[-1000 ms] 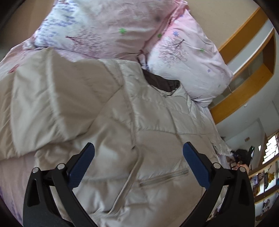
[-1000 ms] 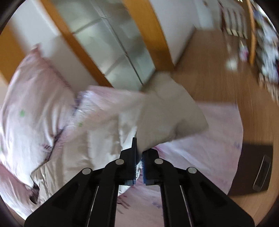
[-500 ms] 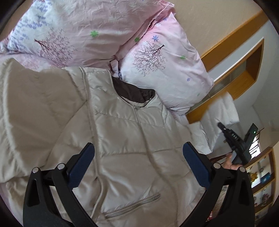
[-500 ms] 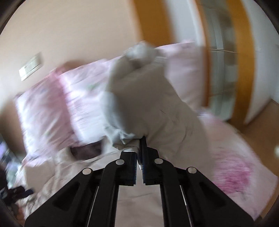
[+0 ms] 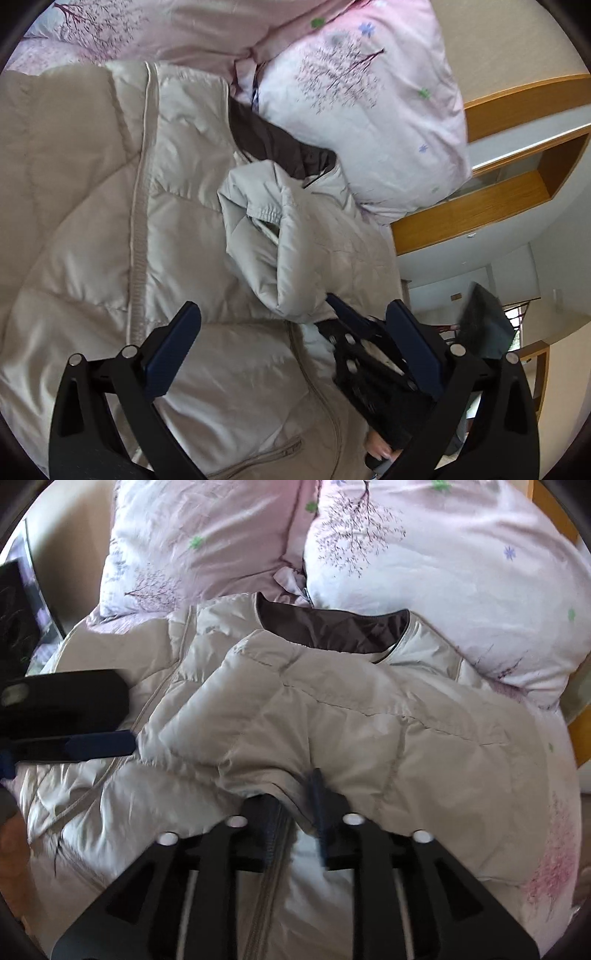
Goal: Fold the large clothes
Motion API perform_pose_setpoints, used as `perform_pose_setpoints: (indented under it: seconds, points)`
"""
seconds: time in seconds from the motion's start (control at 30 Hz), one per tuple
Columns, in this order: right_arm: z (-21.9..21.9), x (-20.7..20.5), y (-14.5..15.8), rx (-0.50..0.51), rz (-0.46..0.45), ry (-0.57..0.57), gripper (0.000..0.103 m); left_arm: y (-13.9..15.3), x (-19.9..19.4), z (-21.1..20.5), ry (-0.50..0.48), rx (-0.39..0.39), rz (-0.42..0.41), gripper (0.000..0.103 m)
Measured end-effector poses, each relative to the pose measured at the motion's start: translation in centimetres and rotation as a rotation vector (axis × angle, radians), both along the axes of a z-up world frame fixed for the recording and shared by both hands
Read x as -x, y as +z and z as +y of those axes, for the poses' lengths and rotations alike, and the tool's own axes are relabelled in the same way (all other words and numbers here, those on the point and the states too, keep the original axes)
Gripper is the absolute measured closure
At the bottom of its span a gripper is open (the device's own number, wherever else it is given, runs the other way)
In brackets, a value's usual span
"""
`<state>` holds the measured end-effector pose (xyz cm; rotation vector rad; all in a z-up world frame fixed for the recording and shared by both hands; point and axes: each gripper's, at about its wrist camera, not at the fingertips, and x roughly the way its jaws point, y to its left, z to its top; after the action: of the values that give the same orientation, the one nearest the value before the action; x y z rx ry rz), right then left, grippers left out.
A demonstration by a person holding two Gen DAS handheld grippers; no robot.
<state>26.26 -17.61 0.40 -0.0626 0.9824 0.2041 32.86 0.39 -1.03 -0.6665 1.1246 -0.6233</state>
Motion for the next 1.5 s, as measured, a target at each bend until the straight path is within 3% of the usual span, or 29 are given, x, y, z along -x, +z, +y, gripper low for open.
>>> perform_pose_setpoints:
  seconds: [0.07, 0.17, 0.2, 0.23, 0.27, 0.3, 0.33, 0.37, 0.43, 0.5, 0.63, 0.77, 0.87, 0.93, 1.03, 1.17, 1.27, 1.37, 1.5]
  points:
    - [-0.7, 0.6, 0.8, -0.036, -0.014, -0.004, 0.018, -0.3, -0.4, -0.5, -0.002, -0.006, 0.021, 0.004]
    - [-1.5, 2.3, 2.0, -0.052, -0.066, -0.022, 0.015, -1.1, -0.9, -1.2, 0.003, 0.0, 0.057, 0.012]
    - [-2.5, 2.6, 2.3, -0.085, -0.069, -0.042, 0.015, -1.4, -1.1, -1.4, 0.003, 0.004, 0.066, 0.02]
    - [-3.3, 2.7, 2.4, -0.12, -0.063, -0.063, 0.015, -1.8, -1.4, -1.7, 0.006, 0.006, 0.08, 0.035]
    - [-4.3, 2.9, 2.5, -0.168, -0.048, -0.091, 0.015, -2.2, -1.6, -1.8, 0.012, 0.008, 0.093, 0.04]
    - [-5.0, 3.0, 2.4, -0.204, -0.036, -0.11, 0.015, -2.5, -1.8, -1.9, 0.019, 0.012, 0.103, 0.05]
    - [-6.0, 3.0, 2.4, -0.25, -0.022, -0.14, 0.015, -2.9, -2.1, -1.9, 0.029, 0.014, 0.112, 0.067]
    - [-6.8, 3.1, 2.4, -0.284, -0.018, -0.166, 0.015, -3.1, -2.3, -2.0, 0.038, 0.003, 0.114, 0.075]
    - [-7.8, 3.3, 2.7, -0.303, -0.029, -0.202, 0.015, -3.4, -2.6, -1.6, 0.067, 0.0, 0.106, 0.087]
    - [-8.6, 3.4, 2.9, -0.313, -0.048, -0.228, 0.015, -2.9, -2.0, -0.6, 0.104, -0.009, 0.08, 0.089]
    - [-8.9, 3.0, 3.3, -0.349, -0.071, -0.242, 0.016, -2.5, -0.2, 1.3, 0.143, -0.047, 0.059, 0.089]
    - [-6.5, 1.3, 2.9, -0.344, -0.029, -0.194, 0.032, -3.5, 0.6, 1.4, 0.134, -0.104, 0.079, 0.087]
    - [-4.1, -0.4, 2.0, -0.36, 0.039, -0.156, 0.042, -2.7, 0.8, 1.4, 0.129, -0.132, 0.055, 0.071]
    - [-2.5, -1.3, 1.7, -0.34, 0.06, -0.135, 0.048, -1.4, 1.5, 2.2, 0.13, -0.145, 0.013, 0.035]
    - [0.0, -2.3, 1.9, -0.301, 0.064, -0.089, 0.055, 1.1, 3.5, 4.6, 0.142, -0.163, -0.084, 0.021]
    - [3.7, -3.3, 2.1, -0.296, 0.094, 0.003, 0.066, 3.1, 7.7, 9.4, 0.176, -0.213, -0.188, 0.017]
    - [5.9, -3.9, 1.9, -0.301, 0.124, 0.051, 0.067, 3.1, 11.5, 14.0, 0.236, -0.28, -0.233, 0.017]
    - [7.8, -5.0, 0.4, -0.298, 0.191, 0.068, 0.067, 2.1, 14.5, 18.4, 0.319, -0.293, -0.217, 0.017]
    - [9.0, -6.9, -2.5, -0.239, 0.253, 0.026, 0.066, 0.3, 18.1, 25.0, 0.495, -0.229, -0.165, 0.019]
